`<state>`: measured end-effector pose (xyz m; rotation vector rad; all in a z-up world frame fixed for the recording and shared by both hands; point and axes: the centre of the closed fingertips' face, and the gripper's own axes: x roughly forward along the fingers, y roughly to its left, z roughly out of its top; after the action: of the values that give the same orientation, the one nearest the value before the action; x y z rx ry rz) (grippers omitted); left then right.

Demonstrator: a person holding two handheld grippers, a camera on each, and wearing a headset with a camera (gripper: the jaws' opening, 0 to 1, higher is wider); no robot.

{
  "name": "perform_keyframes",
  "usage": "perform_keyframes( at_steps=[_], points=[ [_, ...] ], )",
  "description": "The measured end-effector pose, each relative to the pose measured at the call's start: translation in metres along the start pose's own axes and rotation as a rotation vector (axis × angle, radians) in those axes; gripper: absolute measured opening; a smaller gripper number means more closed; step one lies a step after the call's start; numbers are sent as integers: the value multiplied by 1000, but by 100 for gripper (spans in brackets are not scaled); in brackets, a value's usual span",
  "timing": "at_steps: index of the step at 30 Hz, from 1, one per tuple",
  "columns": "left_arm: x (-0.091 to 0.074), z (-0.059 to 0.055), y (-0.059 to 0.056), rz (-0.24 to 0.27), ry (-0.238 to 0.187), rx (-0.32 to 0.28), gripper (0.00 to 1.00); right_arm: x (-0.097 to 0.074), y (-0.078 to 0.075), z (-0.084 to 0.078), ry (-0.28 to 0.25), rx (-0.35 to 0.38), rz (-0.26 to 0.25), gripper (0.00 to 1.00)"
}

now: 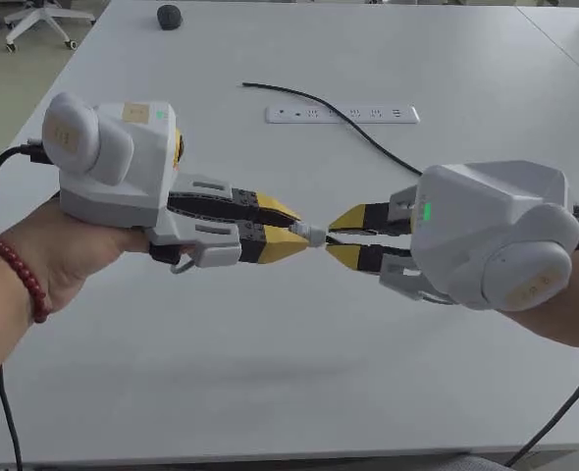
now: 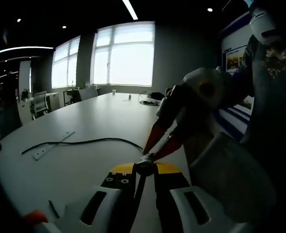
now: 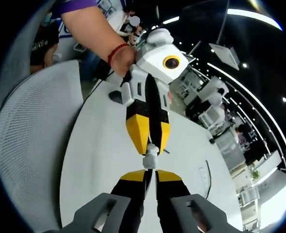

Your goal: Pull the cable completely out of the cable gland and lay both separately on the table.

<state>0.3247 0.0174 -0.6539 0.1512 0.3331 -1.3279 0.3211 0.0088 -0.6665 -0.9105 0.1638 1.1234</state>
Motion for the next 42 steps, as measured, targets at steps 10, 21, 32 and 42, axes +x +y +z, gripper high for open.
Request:
perform_keyframes(
  at_steps=[10, 21, 32, 42],
  points=[
    [0, -2, -1, -8, 7, 7, 15, 3, 4, -1, 14, -19, 21, 0],
    [-6, -7, 1, 2, 24, 15, 15, -1, 3, -19, 65, -58, 21, 0],
    [-9, -12, 1, 0, 37, 17, 15, -6, 18, -61, 141, -43, 41, 0],
    [-11, -11, 2, 1, 36, 21, 15, -11, 33, -115, 262, -2, 78, 0]
  ],
)
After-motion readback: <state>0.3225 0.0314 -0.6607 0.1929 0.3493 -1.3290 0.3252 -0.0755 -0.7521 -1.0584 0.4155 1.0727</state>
